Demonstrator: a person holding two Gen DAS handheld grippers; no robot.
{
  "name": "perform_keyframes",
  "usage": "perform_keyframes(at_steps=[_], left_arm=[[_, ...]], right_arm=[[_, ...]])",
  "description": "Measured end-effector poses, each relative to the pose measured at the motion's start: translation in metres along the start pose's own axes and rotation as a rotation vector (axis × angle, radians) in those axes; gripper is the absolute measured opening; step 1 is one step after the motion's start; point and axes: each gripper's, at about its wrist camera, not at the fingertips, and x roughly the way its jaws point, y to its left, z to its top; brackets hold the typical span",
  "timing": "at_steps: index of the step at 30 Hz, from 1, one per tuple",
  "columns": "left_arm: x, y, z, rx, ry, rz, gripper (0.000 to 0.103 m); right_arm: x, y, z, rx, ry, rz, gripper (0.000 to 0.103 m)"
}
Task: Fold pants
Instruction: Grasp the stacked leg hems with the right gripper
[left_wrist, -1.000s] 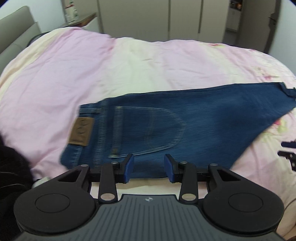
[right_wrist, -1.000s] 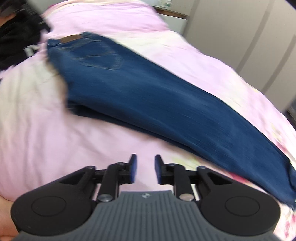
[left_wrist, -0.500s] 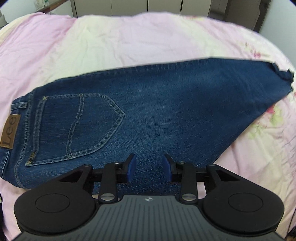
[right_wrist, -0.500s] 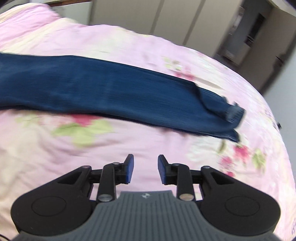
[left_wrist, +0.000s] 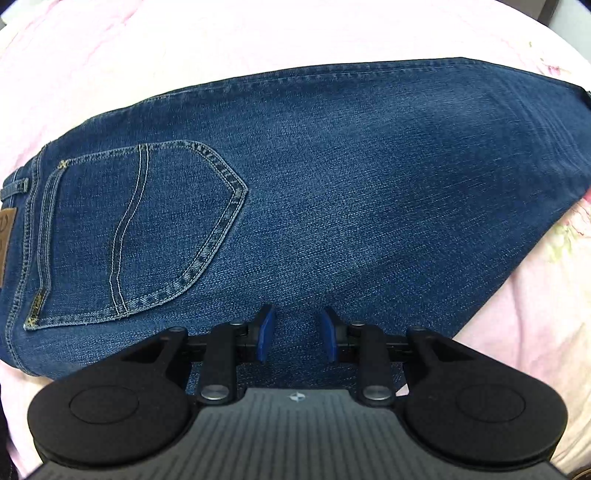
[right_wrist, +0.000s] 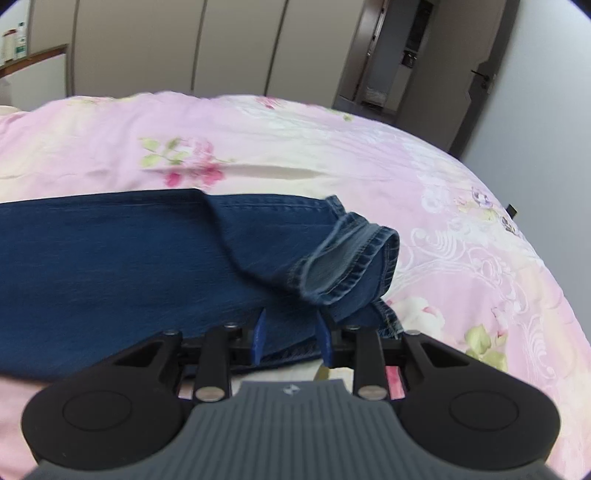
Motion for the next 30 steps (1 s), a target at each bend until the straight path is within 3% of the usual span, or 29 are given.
perform_keyframes(at_steps=[9, 13, 18, 23, 25, 27, 30], left_arm=[[0.009, -0.006, 0.013, -0.034, 0.033, 0.046, 0.035], [0.016, -0.009, 0.020, -0.043, 0.042, 0.053, 0.035], [0.016, -0.012, 0.019, -0.036, 0.041, 0.067, 0.033], [0.016, -0.016, 0.017, -0.035, 0.033, 0.076, 0.033], [0.015, -0.017, 0.016, -0.036, 0.032, 0.077, 0.033], [0.016, -0.018, 0.016, -0.033, 0.034, 0.078, 0.033], [0.017, -0.019, 0.017, -0.033, 0.037, 0.081, 0.033]], right_arm=[[0.068, -0.040, 0.064, 0.083, -0.038, -0.091, 0.026], [0.074, -0.058, 0.070, 0.130, -0.021, -0.118, 0.027], [0.048, -0.084, 0.062, 0.211, -0.066, -0.027, 0.055], [0.032, -0.074, 0.048, 0.081, -0.060, 0.091, 0.068], [0.027, -0.059, 0.046, 0.013, -0.055, 0.133, 0.067], [0.024, -0.042, 0.047, -0.013, -0.033, 0.226, 0.052], [0.028, -0.008, 0.052, -0.081, -0.029, 0.306, 0.049]])
